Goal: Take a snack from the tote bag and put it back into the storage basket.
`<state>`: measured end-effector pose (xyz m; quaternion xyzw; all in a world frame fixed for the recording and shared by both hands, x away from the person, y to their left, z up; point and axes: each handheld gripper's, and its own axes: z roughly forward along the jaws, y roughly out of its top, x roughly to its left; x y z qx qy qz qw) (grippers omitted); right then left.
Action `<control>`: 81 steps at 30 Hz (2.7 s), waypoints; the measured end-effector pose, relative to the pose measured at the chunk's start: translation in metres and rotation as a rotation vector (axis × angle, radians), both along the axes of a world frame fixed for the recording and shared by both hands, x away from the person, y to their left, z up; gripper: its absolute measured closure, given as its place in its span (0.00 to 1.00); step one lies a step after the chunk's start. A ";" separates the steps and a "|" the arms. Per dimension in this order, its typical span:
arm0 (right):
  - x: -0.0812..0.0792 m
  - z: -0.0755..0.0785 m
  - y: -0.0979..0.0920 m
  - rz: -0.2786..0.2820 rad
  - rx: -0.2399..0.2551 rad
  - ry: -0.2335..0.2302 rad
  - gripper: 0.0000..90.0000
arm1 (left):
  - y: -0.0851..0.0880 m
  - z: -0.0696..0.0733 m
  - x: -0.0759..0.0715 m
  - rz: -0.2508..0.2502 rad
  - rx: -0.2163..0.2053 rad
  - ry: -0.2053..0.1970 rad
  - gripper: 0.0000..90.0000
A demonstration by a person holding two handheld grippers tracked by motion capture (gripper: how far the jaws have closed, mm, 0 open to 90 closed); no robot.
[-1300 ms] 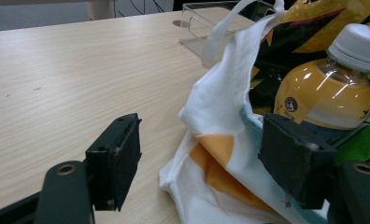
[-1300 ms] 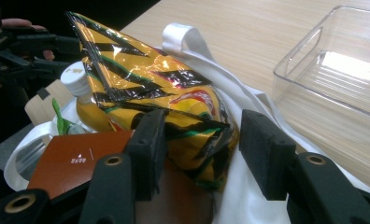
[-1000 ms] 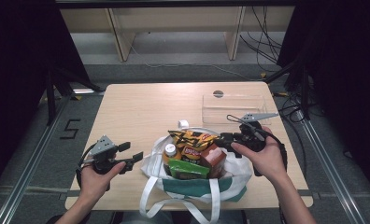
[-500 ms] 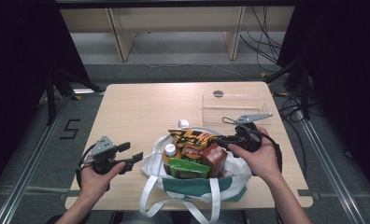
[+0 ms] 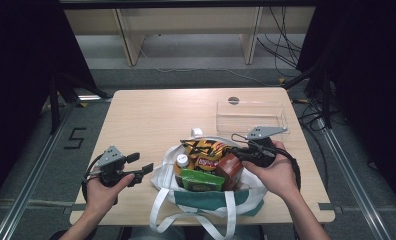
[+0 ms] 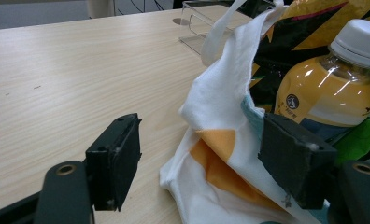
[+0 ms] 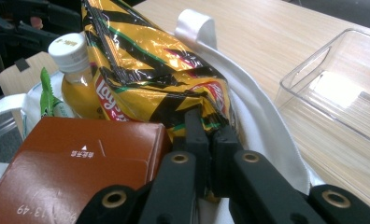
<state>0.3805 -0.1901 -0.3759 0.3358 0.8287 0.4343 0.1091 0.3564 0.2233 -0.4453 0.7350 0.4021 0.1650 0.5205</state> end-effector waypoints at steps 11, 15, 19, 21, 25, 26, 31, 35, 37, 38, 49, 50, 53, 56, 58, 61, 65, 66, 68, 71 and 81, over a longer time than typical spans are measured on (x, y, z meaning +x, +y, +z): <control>-0.007 0.003 0.001 -0.033 0.038 -0.082 1.00 | -0.001 -0.002 0.000 0.001 -0.005 0.006 0.32; -0.009 0.006 0.002 -0.030 0.058 -0.122 1.00 | 0.000 -0.002 0.000 0.000 -0.001 0.006 0.32; -0.013 0.010 0.003 -0.047 0.078 -0.142 1.00 | -0.001 -0.003 0.001 -0.001 -0.011 0.010 0.32; -0.012 0.011 0.003 -0.044 0.081 -0.161 1.00 | -0.001 -0.002 0.000 0.003 -0.007 0.013 0.32; -0.014 0.015 0.005 -0.044 0.083 -0.195 1.00 | -0.001 -0.002 0.001 0.001 -0.010 0.011 0.32; -0.015 0.016 0.005 -0.049 0.085 -0.196 1.00 | -0.001 -0.002 0.000 0.004 -0.005 0.012 0.32; -0.019 0.020 0.006 -0.064 0.101 -0.217 1.00 | -0.002 -0.002 0.000 0.009 -0.009 0.014 0.32; -0.019 0.025 0.006 -0.055 0.105 -0.237 1.00 | -0.001 -0.003 0.001 0.004 -0.009 0.012 0.32; -0.019 0.027 0.006 -0.047 0.110 -0.265 1.00 | -0.001 -0.003 0.001 0.004 -0.009 0.012 0.32; -0.019 0.029 0.006 -0.049 0.109 -0.269 1.00 | -0.001 -0.002 0.001 0.003 -0.009 0.011 0.32; -0.019 0.035 0.007 -0.052 0.133 -0.343 1.00 | -0.001 -0.003 0.001 0.006 -0.019 0.014 0.32; -0.020 0.036 0.007 -0.071 0.136 -0.335 1.00 | -0.001 -0.004 0.001 0.008 -0.020 0.015 0.32; -0.020 0.039 0.006 -0.067 0.148 -0.342 1.00 | -0.002 -0.004 0.001 0.008 -0.021 0.015 0.32; -0.020 0.043 0.006 -0.069 0.161 -0.350 1.00 | -0.001 -0.003 0.002 -0.006 -0.006 0.005 0.32; -0.020 0.045 0.006 -0.063 0.165 -0.355 1.00 | -0.001 -0.003 0.002 -0.003 -0.002 0.009 0.32; -0.020 0.048 0.007 -0.065 0.169 -0.358 1.00 | -0.002 -0.004 0.002 -0.001 -0.011 0.016 0.32; -0.021 0.053 0.007 -0.071 0.196 -0.373 1.00 | -0.002 -0.004 0.002 -0.007 -0.014 0.015 0.32; -0.021 0.054 0.006 -0.078 0.199 -0.389 1.00 | -0.002 -0.004 0.002 -0.006 -0.017 0.018 0.32; -0.020 0.057 0.004 -0.081 0.215 -0.398 1.00 | -0.001 -0.004 0.002 -0.002 -0.008 0.014 0.32; -0.021 0.063 0.004 -0.089 0.233 -0.414 1.00 | -0.001 -0.003 0.002 -0.005 -0.007 0.005 0.32; -0.022 0.088 -0.002 -0.118 0.265 -0.483 1.00 | 0.000 -0.003 0.002 0.002 -0.005 0.007 0.32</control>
